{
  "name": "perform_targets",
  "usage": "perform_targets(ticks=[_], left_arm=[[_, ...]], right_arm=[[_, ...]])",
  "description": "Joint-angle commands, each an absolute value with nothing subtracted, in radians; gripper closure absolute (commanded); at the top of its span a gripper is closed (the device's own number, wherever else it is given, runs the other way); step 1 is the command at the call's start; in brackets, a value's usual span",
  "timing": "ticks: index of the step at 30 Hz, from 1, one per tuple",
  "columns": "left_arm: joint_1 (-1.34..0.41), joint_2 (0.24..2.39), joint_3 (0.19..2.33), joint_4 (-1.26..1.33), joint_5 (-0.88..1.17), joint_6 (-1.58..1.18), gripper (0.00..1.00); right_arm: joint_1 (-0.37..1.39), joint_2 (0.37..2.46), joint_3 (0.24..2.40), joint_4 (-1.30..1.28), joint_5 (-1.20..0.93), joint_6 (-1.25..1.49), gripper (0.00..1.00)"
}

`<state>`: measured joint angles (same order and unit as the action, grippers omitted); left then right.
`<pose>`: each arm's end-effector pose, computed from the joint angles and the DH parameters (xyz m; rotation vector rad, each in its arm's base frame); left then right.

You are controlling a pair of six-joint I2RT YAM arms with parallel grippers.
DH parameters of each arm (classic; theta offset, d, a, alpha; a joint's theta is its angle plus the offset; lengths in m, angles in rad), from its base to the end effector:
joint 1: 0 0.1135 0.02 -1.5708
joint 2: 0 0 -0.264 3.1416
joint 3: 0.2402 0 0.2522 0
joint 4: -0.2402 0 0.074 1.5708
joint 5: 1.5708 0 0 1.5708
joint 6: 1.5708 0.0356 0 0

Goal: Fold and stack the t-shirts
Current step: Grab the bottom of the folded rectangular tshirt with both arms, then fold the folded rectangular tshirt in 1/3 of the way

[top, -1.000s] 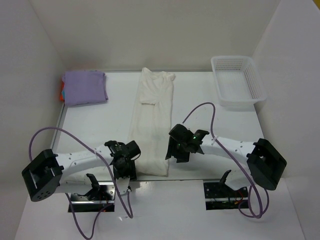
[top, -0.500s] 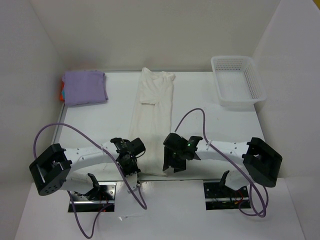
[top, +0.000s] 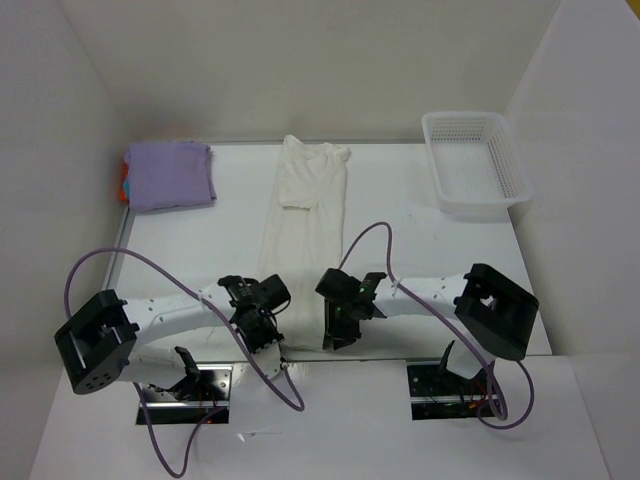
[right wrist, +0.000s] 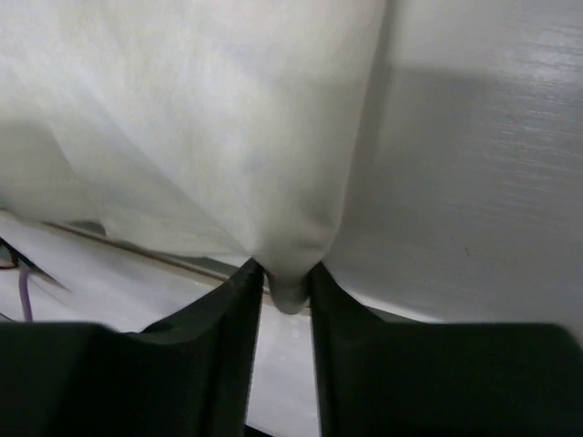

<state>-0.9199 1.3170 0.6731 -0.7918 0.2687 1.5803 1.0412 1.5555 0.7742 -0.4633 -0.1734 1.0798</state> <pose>0.1138 -0.1650 0.1626 2.7715 0.8925 -0.3084 0.1296 0.2336 0.1443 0.0154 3.0798 0.5729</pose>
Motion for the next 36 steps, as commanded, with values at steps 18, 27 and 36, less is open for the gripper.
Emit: perform_targets(ticks=[18, 27, 36], left_arm=[[-0.597, 1.288, 0.926, -0.583, 0.201, 1.051, 1.0], [-0.491, 1.462, 1.081, -0.327, 0.111, 0.991, 1.0], [-0.448, 1.623, 1.114, -0.069, 0.066, 0.991, 1.0]], right_arm=[[0.749, 1.554, 1.102, -0.673, -0.141, 0.725, 1.0], [0.508, 1.745, 1.368, -0.673, -0.185, 0.543, 1.0], [0.443, 1.982, 1.584, -0.675, -0.238, 0.471, 1.0]])
